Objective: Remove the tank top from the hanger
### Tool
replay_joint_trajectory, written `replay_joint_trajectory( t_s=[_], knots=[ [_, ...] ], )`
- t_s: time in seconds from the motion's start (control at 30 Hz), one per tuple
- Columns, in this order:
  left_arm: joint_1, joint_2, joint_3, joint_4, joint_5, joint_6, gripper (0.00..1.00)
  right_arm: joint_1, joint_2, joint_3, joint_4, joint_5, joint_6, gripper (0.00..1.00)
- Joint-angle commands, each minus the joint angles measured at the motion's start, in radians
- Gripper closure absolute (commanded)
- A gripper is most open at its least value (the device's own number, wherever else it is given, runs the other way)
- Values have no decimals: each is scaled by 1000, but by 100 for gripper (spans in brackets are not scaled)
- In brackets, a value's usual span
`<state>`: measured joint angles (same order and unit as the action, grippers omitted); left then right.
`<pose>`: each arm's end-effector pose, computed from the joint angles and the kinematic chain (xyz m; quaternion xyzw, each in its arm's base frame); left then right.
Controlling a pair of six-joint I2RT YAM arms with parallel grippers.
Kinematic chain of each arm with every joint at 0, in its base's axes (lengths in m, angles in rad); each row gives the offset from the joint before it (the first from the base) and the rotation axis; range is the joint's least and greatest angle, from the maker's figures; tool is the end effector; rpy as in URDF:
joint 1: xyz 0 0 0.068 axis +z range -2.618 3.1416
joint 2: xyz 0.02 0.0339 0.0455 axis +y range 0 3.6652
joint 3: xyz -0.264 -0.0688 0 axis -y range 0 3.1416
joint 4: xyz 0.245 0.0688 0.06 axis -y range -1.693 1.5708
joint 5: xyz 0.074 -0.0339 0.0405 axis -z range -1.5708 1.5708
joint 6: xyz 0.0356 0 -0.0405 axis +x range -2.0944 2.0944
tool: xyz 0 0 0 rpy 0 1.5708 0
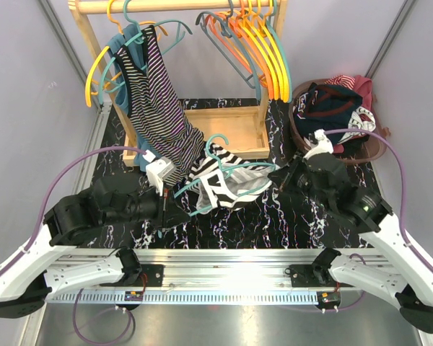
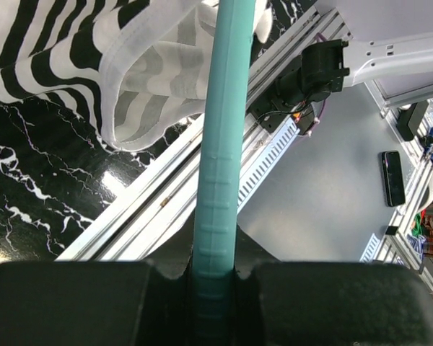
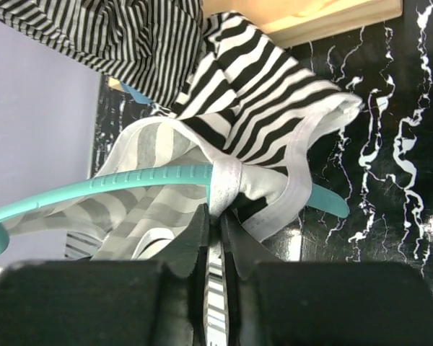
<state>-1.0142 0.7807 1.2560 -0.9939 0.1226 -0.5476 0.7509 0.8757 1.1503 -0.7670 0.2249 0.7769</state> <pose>0.0585 -0.1023 0.4106 0.2295 0.8327 -0.3904 0.3187 0.1270 0.1076 0.3890 0.0687 0.8519 0.2834 0.4350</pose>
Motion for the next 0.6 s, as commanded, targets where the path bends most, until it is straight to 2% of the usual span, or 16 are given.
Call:
replay_joint_trajectory(
  t_s=[0.0, 0.1, 0.13, 0.2, 0.23, 0.3, 0.37, 0.4, 0.47, 0.57],
  knots=[
    [9, -38, 40, 77, -95, -14, 100, -10, -46, 3, -61, 96, -16, 87],
    [9, -38, 43, 75, -103, -14, 100, -9, -41, 15, -84, 90, -7, 91],
    [9, -38, 45, 74, -103, -14, 100, -12, -49, 14, -78, 70, -7, 82],
    [9, -37, 46, 75, -100, -14, 100, -10, -50, 17, -81, 60, -5, 74],
    [11, -37, 48, 75, -101, -15, 100, -10, -46, 19, -90, 60, -5, 64],
    [9, -37, 49, 83, -98, -17, 100, -10, -29, 22, -107, 67, -10, 58],
    [9, -34, 57, 84, -90, -17, 100, -10, -15, 23, -115, 65, -13, 58],
    [9, -31, 63, 83, -87, -15, 100, -10, -3, 25, -115, 62, -16, 63],
    [9, -28, 68, 86, -86, -14, 100, -10, 2, 20, -101, 57, -21, 65],
    [9, -26, 69, 83, -81, -14, 100, -12, -3, 5, -49, 48, -42, 60]
  ],
)
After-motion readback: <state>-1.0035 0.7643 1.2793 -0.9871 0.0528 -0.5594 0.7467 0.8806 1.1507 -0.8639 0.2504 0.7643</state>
